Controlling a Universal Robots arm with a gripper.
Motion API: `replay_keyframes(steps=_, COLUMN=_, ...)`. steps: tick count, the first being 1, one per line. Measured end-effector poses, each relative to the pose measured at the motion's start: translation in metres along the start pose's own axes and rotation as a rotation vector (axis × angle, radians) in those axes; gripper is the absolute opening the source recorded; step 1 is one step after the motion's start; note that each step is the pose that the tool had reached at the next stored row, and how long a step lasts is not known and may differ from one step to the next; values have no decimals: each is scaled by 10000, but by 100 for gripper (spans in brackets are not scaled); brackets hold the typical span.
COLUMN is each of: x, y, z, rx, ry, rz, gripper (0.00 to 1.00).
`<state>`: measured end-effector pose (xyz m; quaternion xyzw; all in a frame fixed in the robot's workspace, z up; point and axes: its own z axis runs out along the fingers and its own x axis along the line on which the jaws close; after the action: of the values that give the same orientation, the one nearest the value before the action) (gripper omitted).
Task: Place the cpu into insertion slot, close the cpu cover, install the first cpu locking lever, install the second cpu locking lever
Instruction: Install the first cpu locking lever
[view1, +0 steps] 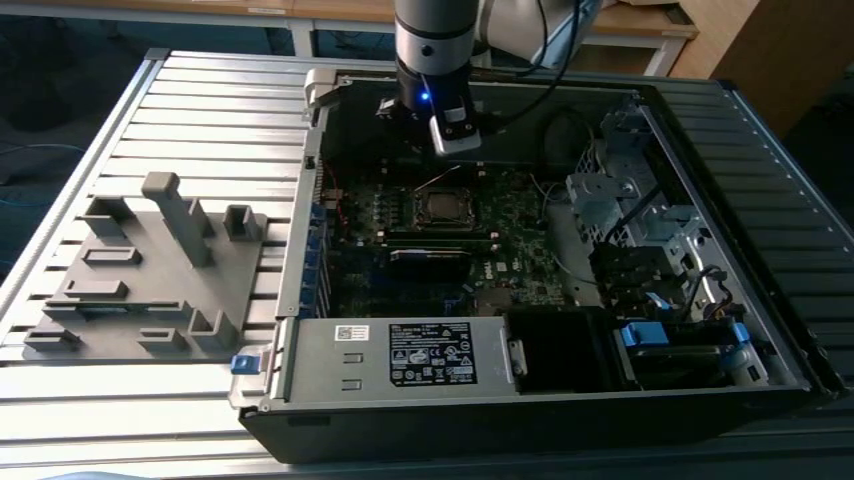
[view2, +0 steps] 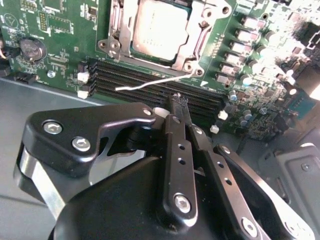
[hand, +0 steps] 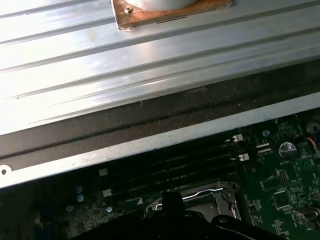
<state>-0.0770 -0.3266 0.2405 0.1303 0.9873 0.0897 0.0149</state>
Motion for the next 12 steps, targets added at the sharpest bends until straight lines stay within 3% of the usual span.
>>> replay_keyframes(steps=5, x=-15, y=-10, z=76, rx=3, ry=-2, rz=-1, gripper=10)
replay_keyframes(steps=12, x=-103, y=13, z=110, rx=30, ry=13, rz=2, gripper=10)
